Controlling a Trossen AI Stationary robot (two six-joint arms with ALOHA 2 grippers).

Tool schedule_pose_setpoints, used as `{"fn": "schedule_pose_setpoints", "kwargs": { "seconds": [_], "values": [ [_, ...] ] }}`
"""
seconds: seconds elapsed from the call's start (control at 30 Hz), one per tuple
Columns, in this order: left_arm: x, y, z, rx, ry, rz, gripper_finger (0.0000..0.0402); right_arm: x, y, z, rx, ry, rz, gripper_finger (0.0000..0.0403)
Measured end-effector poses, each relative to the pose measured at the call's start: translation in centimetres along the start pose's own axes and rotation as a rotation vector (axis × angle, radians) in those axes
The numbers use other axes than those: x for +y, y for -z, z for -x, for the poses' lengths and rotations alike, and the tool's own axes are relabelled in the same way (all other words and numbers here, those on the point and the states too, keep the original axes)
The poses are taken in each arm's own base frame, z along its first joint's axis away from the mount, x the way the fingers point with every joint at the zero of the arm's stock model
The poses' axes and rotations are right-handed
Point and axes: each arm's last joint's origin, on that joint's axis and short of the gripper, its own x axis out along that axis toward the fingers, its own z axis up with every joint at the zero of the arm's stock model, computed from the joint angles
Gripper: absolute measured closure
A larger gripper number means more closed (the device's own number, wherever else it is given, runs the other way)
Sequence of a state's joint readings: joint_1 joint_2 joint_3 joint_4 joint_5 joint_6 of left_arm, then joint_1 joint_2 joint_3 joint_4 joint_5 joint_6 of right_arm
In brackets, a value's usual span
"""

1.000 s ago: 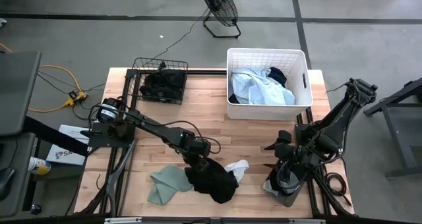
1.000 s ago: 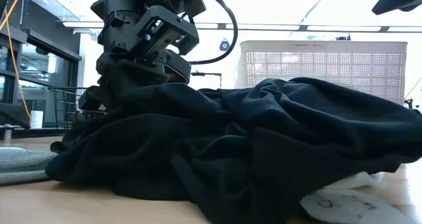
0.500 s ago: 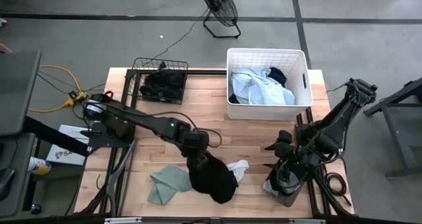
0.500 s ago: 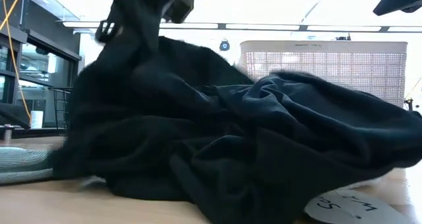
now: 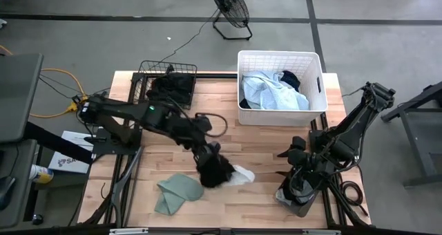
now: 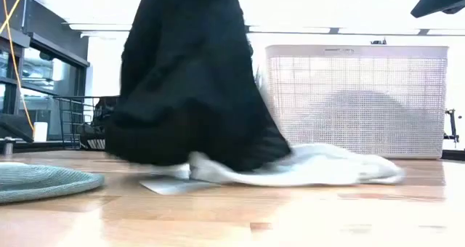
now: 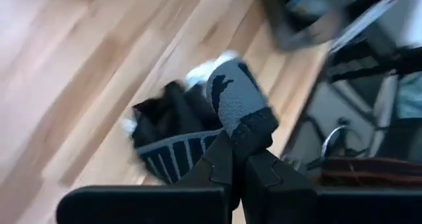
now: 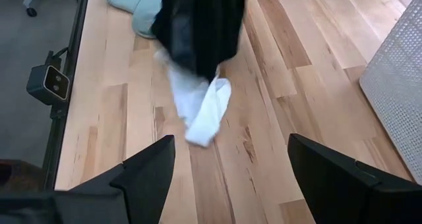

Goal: Pick & Place Cloths
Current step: Put the black boxer shorts into the black wire basket

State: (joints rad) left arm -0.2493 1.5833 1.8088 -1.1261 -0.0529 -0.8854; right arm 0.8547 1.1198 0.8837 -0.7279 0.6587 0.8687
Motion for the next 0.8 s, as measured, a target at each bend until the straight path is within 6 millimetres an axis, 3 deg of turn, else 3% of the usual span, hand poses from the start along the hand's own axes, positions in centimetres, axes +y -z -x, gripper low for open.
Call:
{"fn": "schedule_pose_setpoints", "kwargs": {
  "seconds": [0.23, 0.53, 0.67, 0.8],
  "values": [
    [-1.1, -1.7, 5.7, -0.176, 0.035, -0.084, 0.0401, -0.1, 0.0, 0.0, -0.017, 0.016, 0.003, 0.0117],
    [0.2, -2.3, 12.3, -0.463, -0.190, -0.079, 0.0402, -0.1, 0.0, 0.0, -0.015, 0.019, 0.005, 0.0117],
    [1.0, -2.4, 14.3, -0.588, -0.309, -0.060, 0.0402, -0.1, 0.0, 0.0, -0.024, 0.026, 0.005, 0.0117],
    [1.6, -2.4, 14.9, -0.694, -0.446, -0.059, 0.0402, -0.2, -0.1, 0.0, -0.050, 0.048, 0.003, 0.0117]
  ]
}}
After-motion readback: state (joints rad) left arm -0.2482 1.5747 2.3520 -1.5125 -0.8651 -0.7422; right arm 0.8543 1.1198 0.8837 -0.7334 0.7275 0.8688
